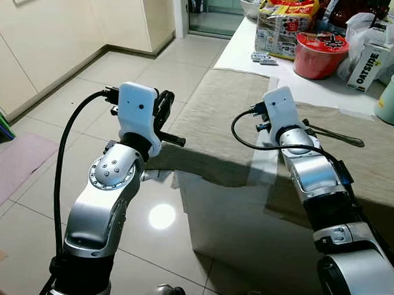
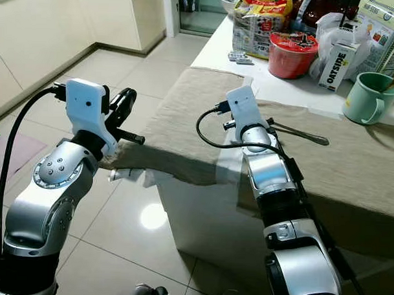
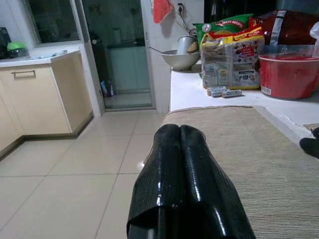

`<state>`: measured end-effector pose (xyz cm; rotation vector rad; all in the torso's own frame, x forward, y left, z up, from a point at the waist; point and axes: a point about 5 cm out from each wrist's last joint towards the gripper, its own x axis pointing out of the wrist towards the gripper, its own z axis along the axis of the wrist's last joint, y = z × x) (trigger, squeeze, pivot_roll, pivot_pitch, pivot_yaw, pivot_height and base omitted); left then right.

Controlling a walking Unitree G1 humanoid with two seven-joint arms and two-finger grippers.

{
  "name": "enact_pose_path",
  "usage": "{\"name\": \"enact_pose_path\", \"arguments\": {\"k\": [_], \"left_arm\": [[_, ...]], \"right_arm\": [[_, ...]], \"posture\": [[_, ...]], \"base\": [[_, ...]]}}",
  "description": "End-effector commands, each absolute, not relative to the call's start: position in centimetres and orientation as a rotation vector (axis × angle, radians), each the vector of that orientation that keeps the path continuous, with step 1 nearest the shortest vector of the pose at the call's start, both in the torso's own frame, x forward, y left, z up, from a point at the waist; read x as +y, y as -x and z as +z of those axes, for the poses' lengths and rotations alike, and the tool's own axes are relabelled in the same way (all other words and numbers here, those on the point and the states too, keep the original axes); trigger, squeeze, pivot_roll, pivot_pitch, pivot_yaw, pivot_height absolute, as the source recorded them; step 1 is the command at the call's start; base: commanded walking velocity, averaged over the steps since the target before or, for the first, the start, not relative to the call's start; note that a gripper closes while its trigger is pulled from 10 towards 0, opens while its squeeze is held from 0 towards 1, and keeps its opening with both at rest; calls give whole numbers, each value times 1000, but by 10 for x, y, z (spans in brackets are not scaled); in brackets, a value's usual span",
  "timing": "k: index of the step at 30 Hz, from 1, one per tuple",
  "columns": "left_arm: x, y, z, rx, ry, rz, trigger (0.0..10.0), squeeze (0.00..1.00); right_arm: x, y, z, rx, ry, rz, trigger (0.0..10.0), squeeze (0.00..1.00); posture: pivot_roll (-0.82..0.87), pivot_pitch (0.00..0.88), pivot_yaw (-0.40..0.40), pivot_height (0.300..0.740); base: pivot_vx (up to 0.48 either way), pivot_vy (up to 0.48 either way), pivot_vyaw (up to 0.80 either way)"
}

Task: Setting the table

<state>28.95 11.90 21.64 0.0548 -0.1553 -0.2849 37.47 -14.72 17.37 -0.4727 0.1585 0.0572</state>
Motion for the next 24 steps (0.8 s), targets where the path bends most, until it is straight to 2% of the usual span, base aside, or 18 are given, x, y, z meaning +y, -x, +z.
{"name": "enact_pose_path", "arguments": {"k": [1, 11, 16, 17, 18, 19, 20, 24], "left_arm": [[121, -289, 222, -171, -62, -270, 10000, 0], [121, -290, 222, -173, -61, -267, 10000, 0], [121, -291, 222, -172, -60, -267, 10000, 0], [121, -291, 222, -172, -60, -267, 10000, 0], [121, -291, 222, -172, -60, -267, 10000, 0], [120, -291, 222, -172, -60, -266, 10000, 0], [120, -290, 222, -173, -60, -266, 10000, 0], [120, -290, 222, -174, -60, -265, 10000, 0]], "right_arm": [[-150, -374, 186, 97, 502, 29, 0, 0], [-134, -376, 240, -102, 421, 44, 0, 0], [-132, -376, 253, -148, 472, 44, 0, 0], [-135, -377, 250, -134, 474, 26, 5686, 0], [-138, -377, 248, -123, 474, 15, 10000, 643], [-140, -377, 246, -114, 468, 3, 10000, 643], [-145, -377, 240, -91, 473, -6, 10000, 1000], [-154, -376, 239, -99, 511, -43, 10000, 1000]], "posture": [[-186, 89, 101, 740], [-188, 90, 101, 740], [-187, 84, 99, 740], [-187, 83, 98, 740], [-187, 83, 98, 740], [-186, 80, 97, 740], [-185, 77, 96, 740], [-186, 75, 96, 740]], "base": [[0, 0, 0], [0, 0, 0], [0, 0, 0], [0, 0, 0], [0, 0, 0], [0, 0, 0], [0, 0, 0], [0, 0, 0]]}}
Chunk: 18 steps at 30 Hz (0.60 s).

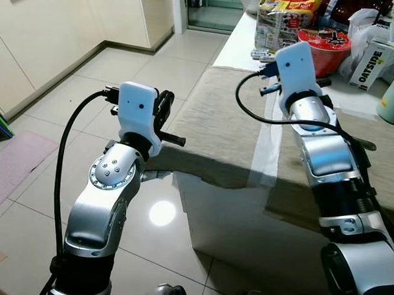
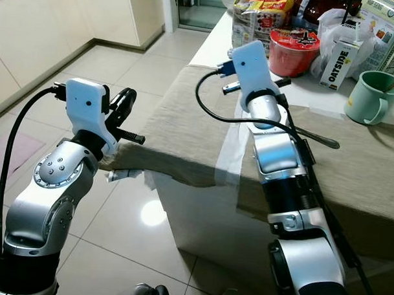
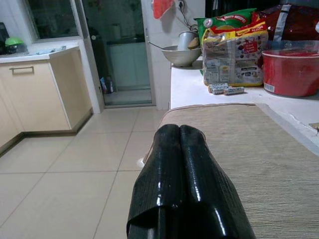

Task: Setting the table

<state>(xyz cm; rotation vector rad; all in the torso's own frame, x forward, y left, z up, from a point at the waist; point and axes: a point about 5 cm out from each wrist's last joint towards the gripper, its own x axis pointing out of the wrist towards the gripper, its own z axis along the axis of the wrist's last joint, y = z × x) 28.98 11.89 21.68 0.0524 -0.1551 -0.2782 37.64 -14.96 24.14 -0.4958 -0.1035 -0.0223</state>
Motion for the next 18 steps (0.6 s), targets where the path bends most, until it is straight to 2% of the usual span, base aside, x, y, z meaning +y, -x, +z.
{"name": "enact_pose_path", "arguments": {"k": [1, 5, 18], "left_arm": [[120, -290, 222, -174, -60, -265, 10000, 0], [120, -290, 221, -174, -62, -268, 10000, 0], [120, -289, 221, -177, -62, -267, 10000, 0]], "right_arm": [[-160, -376, 238, -96, 516, -64, 10000, 1000], [-173, -376, 237, -83, 504, -113, 10000, 1000], [-172, -376, 223, -37, 484, -90, 10000, 1000]], "posture": [[-186, 75, 96, 740], [-189, 66, 95, 740], [-186, 60, 90, 740]], "base": [[0, 0, 0], [0, 0, 0], [0, 0, 0]]}}
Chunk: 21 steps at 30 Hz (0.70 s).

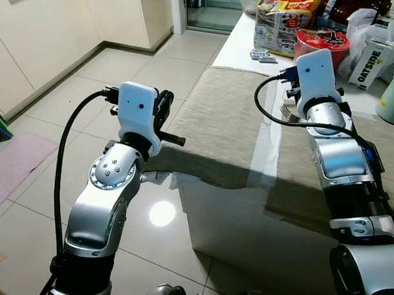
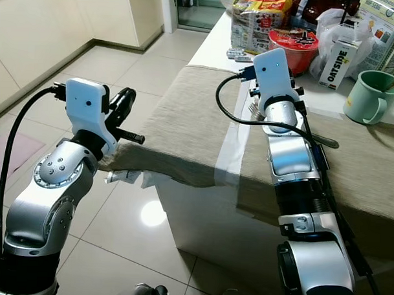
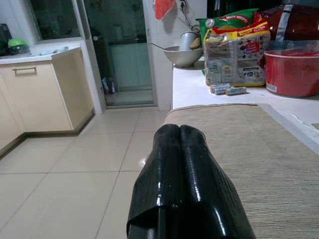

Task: Setting the table

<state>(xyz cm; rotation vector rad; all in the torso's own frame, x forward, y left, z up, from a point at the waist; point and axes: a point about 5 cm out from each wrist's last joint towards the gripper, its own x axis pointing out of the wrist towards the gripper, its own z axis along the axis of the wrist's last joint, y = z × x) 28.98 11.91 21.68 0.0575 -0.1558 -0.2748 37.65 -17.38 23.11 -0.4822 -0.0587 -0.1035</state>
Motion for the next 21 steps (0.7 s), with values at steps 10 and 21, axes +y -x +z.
{"name": "enact_pose_path", "arguments": {"k": [10, 21], "left_arm": [[121, -289, 222, -178, -63, -263, 10000, 0], [121, -289, 222, -176, -61, -263, 10000, 0]], "right_arm": [[-169, -369, 216, -35, 487, -85, 10000, 1000], [-171, -368, 216, -26, 538, -77, 10000, 1000]], "posture": [[-184, 61, 89, 740], [-184, 66, 86, 740]], "base": [[0, 0, 0], [0, 0, 0]]}}
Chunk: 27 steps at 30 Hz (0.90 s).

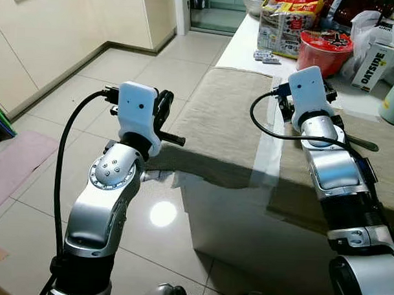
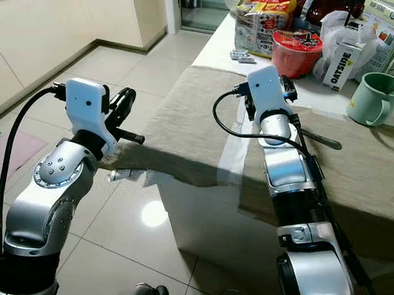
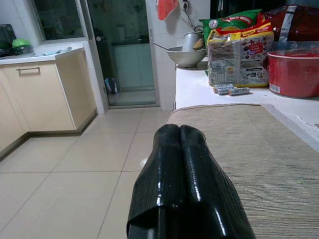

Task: Setting the table

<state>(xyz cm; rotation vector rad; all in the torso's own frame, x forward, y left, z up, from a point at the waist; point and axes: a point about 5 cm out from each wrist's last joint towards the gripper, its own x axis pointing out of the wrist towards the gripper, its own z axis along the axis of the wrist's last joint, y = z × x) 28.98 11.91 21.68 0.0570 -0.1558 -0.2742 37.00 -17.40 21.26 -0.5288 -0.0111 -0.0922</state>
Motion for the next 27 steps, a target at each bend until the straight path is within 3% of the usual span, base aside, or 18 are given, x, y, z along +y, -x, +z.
{"name": "enact_pose_path", "arguments": {"k": [1, 3, 4, 5, 17, 27], "left_arm": [[121, -288, 221, -176, -61, -262, 10000, 0], [121, -288, 221, -176, -60, -262, 10000, 0], [121, -288, 221, -176, -59, -263, 10000, 0], [121, -289, 222, -176, -59, -263, 10000, 0], [120, -288, 222, -176, -56, -263, 10000, 0], [121, -288, 223, -176, -58, -264, 10000, 0]], "right_arm": [[-171, -368, 217, -28, 545, -79, 10000, 1000], [-172, -368, 217, -21, 560, -84, 10000, 1000], [-173, -368, 215, -5, 569, -87, 10000, 78], [-173, -367, 212, 8, 571, -87, 10000, 0], [-175, -362, 190, 121, 590, -45, 10000, 0], [-181, -360, 159, 263, 455, -37, 10000, 0]], "posture": [[-184, 66, 86, 740], [-185, 67, 87, 740], [-186, 67, 87, 740], [-186, 68, 89, 740], [-188, 71, 88, 740], [-181, 78, 94, 740]], "base": [[0, 0, 0], [0, 0, 0], [0, 0, 0], [0, 0, 0], [0, 0, 0], [0, 0, 0]]}}
